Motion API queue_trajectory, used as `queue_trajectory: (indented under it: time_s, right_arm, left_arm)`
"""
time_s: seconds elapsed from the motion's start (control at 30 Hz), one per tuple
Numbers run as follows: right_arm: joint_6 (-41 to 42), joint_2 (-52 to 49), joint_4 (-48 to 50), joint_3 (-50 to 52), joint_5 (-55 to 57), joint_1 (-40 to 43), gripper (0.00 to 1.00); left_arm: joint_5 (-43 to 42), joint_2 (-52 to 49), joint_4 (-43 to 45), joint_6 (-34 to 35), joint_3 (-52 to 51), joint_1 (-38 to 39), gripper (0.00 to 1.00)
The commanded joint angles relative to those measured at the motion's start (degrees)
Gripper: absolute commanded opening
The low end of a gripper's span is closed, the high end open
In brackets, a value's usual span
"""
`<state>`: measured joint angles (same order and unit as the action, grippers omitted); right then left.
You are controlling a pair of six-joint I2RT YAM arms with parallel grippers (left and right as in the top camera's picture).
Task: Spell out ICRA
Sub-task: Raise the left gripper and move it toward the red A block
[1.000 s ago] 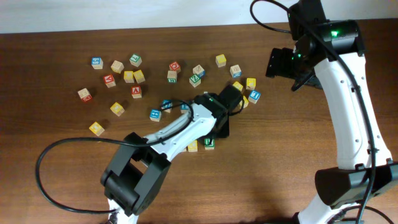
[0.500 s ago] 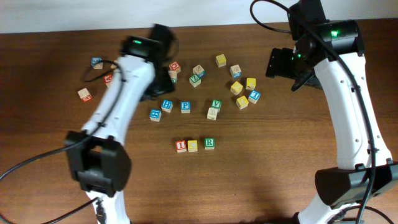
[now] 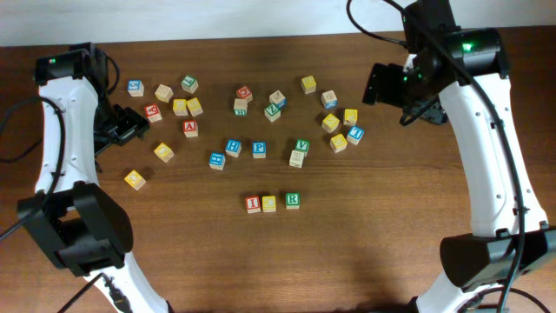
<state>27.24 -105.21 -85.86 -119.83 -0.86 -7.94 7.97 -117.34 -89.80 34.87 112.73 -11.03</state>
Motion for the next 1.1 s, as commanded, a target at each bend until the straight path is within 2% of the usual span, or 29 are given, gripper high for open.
queue_trajectory:
  time_s: [0.0,0.07,0.27,0.43,0.6,0.67,0.77,0.8,0.83,0.87,0.93,1.07]
  right_arm:
    - [0.9,-0.3,1.0,-0.2,-8.5,0.1,0.98]
    - [0.9,-0.3,1.9,0.0,-14.1,-0.5,0.98]
    - [1.7,-1.5,11.0,0.0,-13.6,-11.6,0.98]
    - [1.7,-9.4,21.4,0.0,-13.5,-21.5,0.98]
    - [1.7,-15.2,19.7,0.0,-7.1,-24.8,0.99]
    - [1.7,-14.0,17.4,-0.1,-4.3,-23.7,0.99]
    - [1.7,-10.4,10.6,-0.1,1.7,-17.7,0.98]
    - [1.7,-9.6,9.4,-0.1,1.8,-15.7,0.98]
    - [1.7,-8.7,7.4,-0.1,1.8,-11.8,0.98]
    - [1.7,-8.5,6.1,-0.1,1.8,-8.8,0.98]
    - [1.7,-8.5,1.5,-0.1,1.6,-0.2,0.98]
    - [1.7,-8.5,-1.0,-0.1,1.6,6.7,0.98]
  left_arm:
    - [1.0,0.2,-3.6,-0.2,0.8,-0.4,0.99]
    - [3.9,0.2,-3.1,-0.2,0.8,-0.4,0.99]
    - [4.2,0.2,-3.1,-0.3,0.8,-0.5,0.99]
    - [7.5,0.2,-4.4,-0.7,0.8,-2.3,0.99]
    - [3.7,0.2,-3.8,-0.7,0.8,-4.5,0.99]
    - [3.0,0.2,-3.1,-0.6,0.8,-4.5,0.99]
    - [-13.5,0.2,-2.6,-2.3,0.8,-4.3,0.99]
    - [-16.4,0.2,-1.4,-5.9,0.8,-3.9,0.99]
    - [-20.9,0.2,0.9,-13.3,0.7,-2.2,0.99]
    - [-21.2,0.2,1.5,-15.8,0.7,-0.2,0.99]
    - [-19.4,0.1,3.6,-16.6,0.7,6.8,0.99]
    - [-13.9,0.1,9.9,-16.5,0.7,15.6,0.99]
